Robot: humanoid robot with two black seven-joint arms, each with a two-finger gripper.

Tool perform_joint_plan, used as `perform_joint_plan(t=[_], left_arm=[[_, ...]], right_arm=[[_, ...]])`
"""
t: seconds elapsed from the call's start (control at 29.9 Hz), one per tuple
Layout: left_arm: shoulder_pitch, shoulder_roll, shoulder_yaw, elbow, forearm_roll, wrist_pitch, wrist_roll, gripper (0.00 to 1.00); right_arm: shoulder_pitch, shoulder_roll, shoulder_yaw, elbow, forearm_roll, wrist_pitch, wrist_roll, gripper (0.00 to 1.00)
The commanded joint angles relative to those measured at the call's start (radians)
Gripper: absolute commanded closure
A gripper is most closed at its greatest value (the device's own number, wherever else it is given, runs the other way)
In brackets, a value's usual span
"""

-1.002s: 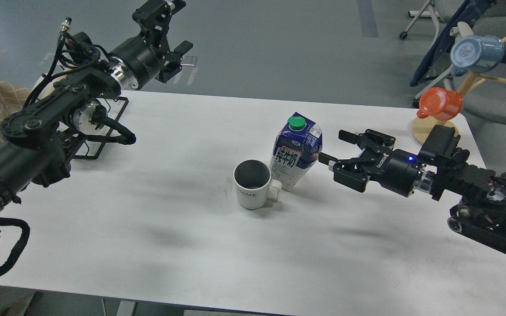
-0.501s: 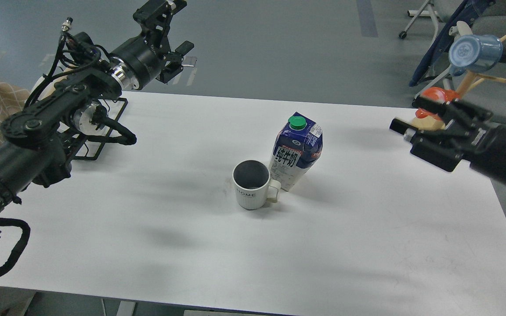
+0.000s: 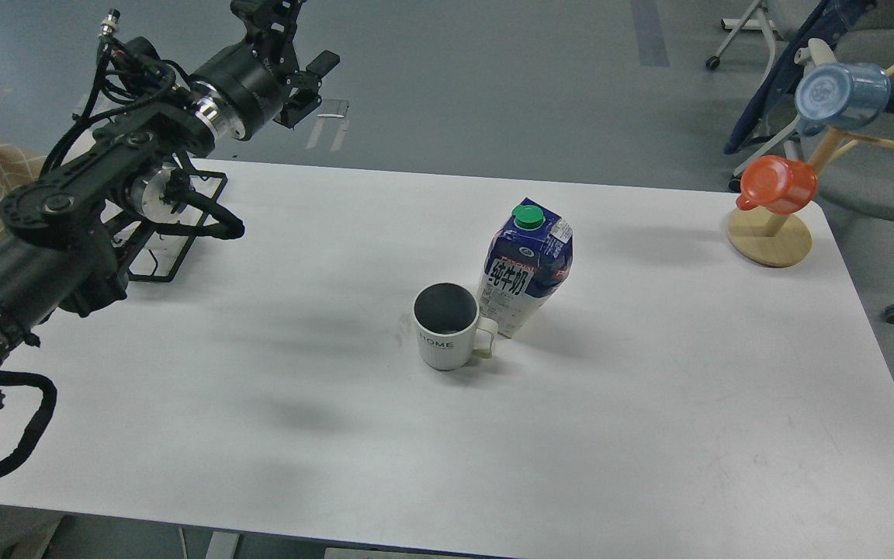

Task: Place cup and milk with both arms
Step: 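Open the right gripper and withdraw it from the carton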

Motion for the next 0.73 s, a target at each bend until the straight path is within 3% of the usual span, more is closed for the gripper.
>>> perform_joint_plan(t=[0.0, 0.17, 0.23, 0.43, 0.57, 0.7], left_arm=[[-0.006, -0.014, -0.007, 0.053, -0.004, 0.004, 0.005, 0.02], [-0.008, -0.072, -0.036, 0.134, -0.004, -0.009, 0.008, 0.02], [-0.009, -0.101, -0.037, 0.171, -0.013, -0.025, 0.013, 0.04], [-0.008, -0.155, -0.037, 0.238, -0.116, -0.116, 0.051, 0.04], [-0.008, -0.161, -0.037, 0.261, -0.171, -0.194, 0.033, 0.04], [-0.009, -0.184, -0.037, 0.283, -0.174, -0.2, -0.039, 0.04]], right_arm=[[0.045, 0.221, 0.028, -0.222, 0.018, -0.015, 0.0, 0.0], [0.062, 0.428, 0.124, -0.452, 0.064, -0.023, 0.0, 0.0], [0.056, 0.503, 0.155, -0.539, 0.138, 0.025, 0.0, 0.0], [-0.019, 0.581, 0.157, -0.564, 0.381, 0.106, 0.0, 0.0], [-0.074, 0.618, 0.158, -0.559, 0.418, 0.093, 0.0, 0.0], [-0.108, 0.629, 0.183, -0.558, 0.42, 0.089, 0.0, 0.0]])
